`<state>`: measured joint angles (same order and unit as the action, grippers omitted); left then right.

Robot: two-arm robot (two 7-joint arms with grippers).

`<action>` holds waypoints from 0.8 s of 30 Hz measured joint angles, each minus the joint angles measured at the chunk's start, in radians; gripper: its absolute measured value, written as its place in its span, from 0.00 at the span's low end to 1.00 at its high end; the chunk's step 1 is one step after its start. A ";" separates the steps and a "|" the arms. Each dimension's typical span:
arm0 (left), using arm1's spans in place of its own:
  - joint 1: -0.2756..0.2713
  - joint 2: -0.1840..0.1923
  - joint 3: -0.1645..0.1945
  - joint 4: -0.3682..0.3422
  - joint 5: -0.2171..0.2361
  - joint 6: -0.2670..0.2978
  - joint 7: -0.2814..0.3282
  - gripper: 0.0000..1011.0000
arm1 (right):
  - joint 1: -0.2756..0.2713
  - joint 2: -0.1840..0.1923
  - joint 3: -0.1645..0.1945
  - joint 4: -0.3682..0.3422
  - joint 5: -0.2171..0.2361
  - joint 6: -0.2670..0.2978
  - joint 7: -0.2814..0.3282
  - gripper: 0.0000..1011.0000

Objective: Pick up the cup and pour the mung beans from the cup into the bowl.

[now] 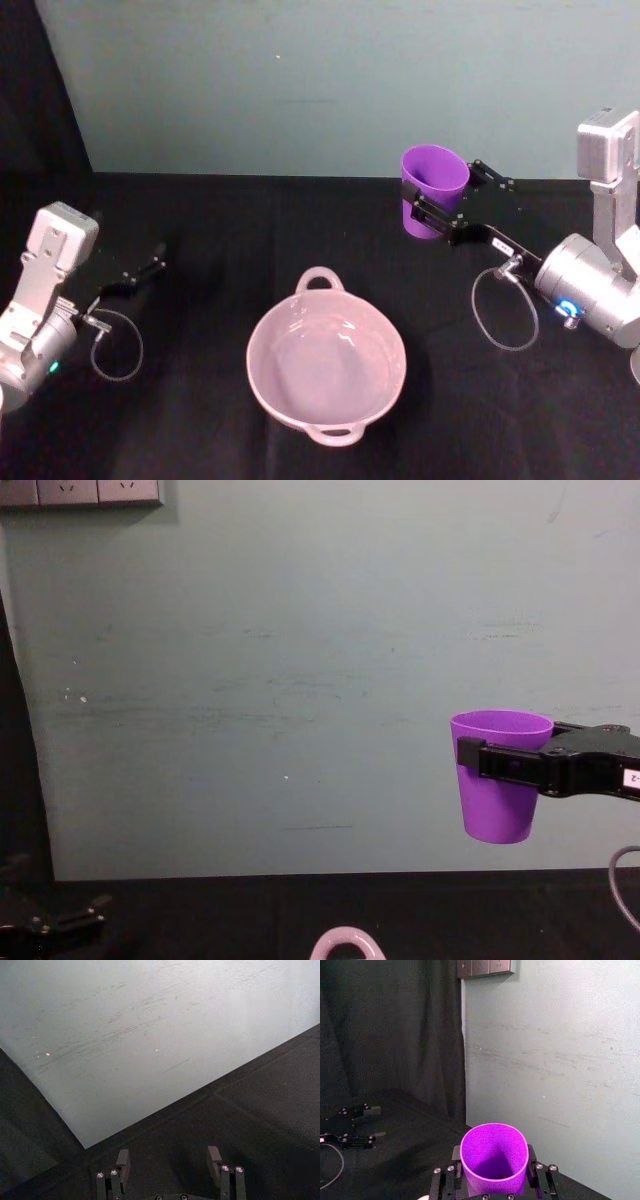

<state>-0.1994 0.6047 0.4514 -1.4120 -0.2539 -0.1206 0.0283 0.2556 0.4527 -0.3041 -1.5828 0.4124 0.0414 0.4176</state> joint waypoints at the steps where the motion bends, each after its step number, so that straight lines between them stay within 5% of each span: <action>1: 0.000 0.000 0.000 0.000 0.000 0.000 0.000 1.00 | 0.000 0.000 0.000 0.000 0.000 0.000 0.000 0.72; 24: 0.000 0.000 0.000 0.000 0.000 0.000 0.000 1.00 | 0.000 0.000 0.000 0.000 0.000 0.000 0.000 0.72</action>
<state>-0.1995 0.6047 0.4514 -1.4120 -0.2539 -0.1205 0.0283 0.2556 0.4527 -0.3041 -1.5828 0.4124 0.0413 0.4176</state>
